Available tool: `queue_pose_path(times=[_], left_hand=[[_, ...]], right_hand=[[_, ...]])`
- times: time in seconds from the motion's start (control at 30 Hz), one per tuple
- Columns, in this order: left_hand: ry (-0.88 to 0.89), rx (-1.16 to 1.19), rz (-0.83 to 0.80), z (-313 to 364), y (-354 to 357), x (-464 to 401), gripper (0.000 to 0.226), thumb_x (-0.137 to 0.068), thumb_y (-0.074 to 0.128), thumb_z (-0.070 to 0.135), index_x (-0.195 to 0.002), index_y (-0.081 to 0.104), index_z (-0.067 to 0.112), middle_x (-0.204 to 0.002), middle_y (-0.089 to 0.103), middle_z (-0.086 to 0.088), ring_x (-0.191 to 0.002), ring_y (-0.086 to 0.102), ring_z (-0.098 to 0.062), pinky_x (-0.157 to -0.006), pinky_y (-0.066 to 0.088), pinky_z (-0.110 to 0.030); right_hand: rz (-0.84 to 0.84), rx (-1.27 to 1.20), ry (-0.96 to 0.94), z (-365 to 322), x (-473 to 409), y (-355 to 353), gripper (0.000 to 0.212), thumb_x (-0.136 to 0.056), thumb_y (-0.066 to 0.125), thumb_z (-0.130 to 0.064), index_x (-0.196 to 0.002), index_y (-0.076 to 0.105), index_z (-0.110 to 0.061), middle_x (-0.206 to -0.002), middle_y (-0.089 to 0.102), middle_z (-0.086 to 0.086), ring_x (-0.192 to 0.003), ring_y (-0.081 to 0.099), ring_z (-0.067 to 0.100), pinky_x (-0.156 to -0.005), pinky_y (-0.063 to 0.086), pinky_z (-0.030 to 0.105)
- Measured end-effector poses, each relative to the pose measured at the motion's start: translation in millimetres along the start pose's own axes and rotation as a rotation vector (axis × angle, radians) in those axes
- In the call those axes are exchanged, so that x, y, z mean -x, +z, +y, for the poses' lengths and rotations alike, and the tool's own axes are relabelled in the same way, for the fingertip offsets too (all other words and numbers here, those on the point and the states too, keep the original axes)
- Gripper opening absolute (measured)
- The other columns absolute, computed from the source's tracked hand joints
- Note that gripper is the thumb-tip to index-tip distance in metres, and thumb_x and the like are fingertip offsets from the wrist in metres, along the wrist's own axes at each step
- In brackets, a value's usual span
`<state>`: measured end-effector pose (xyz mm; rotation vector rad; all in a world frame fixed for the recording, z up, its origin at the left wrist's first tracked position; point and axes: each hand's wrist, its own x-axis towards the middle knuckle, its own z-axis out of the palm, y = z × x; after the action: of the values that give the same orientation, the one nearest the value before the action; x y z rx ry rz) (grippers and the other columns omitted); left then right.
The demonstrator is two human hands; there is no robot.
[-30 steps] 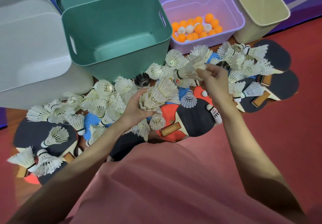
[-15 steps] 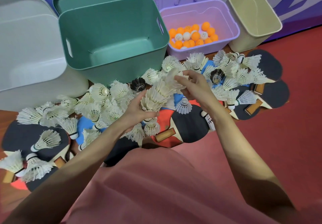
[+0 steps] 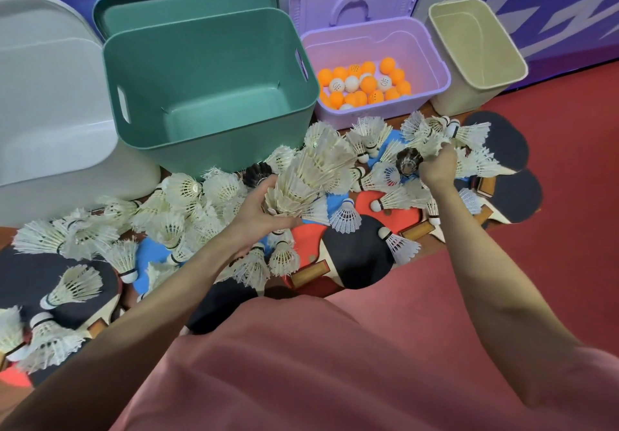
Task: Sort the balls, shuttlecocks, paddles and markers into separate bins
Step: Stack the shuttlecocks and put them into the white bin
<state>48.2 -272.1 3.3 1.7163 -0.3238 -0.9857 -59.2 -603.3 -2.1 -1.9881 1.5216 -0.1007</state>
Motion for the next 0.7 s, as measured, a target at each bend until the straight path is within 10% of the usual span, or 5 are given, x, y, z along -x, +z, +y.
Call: queue_pose_path(times=[0.17,0.4,0.57,0.7], left_hand=[[0.033,0.020,0.019,4,-1,-3,0.081,-0.060,0.086,0.002,-0.130,0.049,0.021,-0.125,0.061,-0.002,-0.118,0.056,-0.019,-0.103,0.042,-0.031],[0.082,0.010,0.035,1,-10,-1,0.068,-0.065,0.081,-0.005,-0.117,0.054,0.029,-0.110,0.066,0.010,-0.099,0.063,-0.002,-0.084,0.048,-0.015],[0.068,0.031,0.057,-10,-24,4,0.071,-0.065,0.083,-0.003,-0.124,0.054,0.024,-0.117,0.066,-0.001,-0.110,0.062,-0.017,-0.095,0.048,-0.032],[0.069,0.027,0.057,-15,-31,10,0.071,-0.066,0.082,-0.004,-0.127,0.053,0.018,-0.118,0.066,-0.004,-0.111,0.062,-0.020,-0.099,0.047,-0.038]], right_hand=[[-0.012,-0.064,0.021,5,-1,11,0.040,-0.083,0.046,0.010,-0.123,0.049,0.009,-0.093,0.053,0.014,-0.086,0.050,0.025,-0.071,0.040,0.029],[0.277,-0.286,-0.257,-6,37,26,0.035,-0.075,0.051,-0.002,-0.109,0.056,0.004,-0.094,0.054,0.009,-0.081,0.051,0.020,-0.070,0.041,0.026],[0.290,-0.590,-0.560,-42,106,15,0.008,-0.089,0.057,-0.004,-0.092,0.064,-0.004,-0.071,0.061,-0.003,-0.065,0.056,-0.001,-0.064,0.042,0.017],[0.136,-0.754,-0.706,-66,143,3,0.018,-0.092,0.054,-0.005,-0.090,0.062,-0.021,-0.066,0.057,0.003,-0.059,0.055,0.018,-0.059,0.043,0.029]])
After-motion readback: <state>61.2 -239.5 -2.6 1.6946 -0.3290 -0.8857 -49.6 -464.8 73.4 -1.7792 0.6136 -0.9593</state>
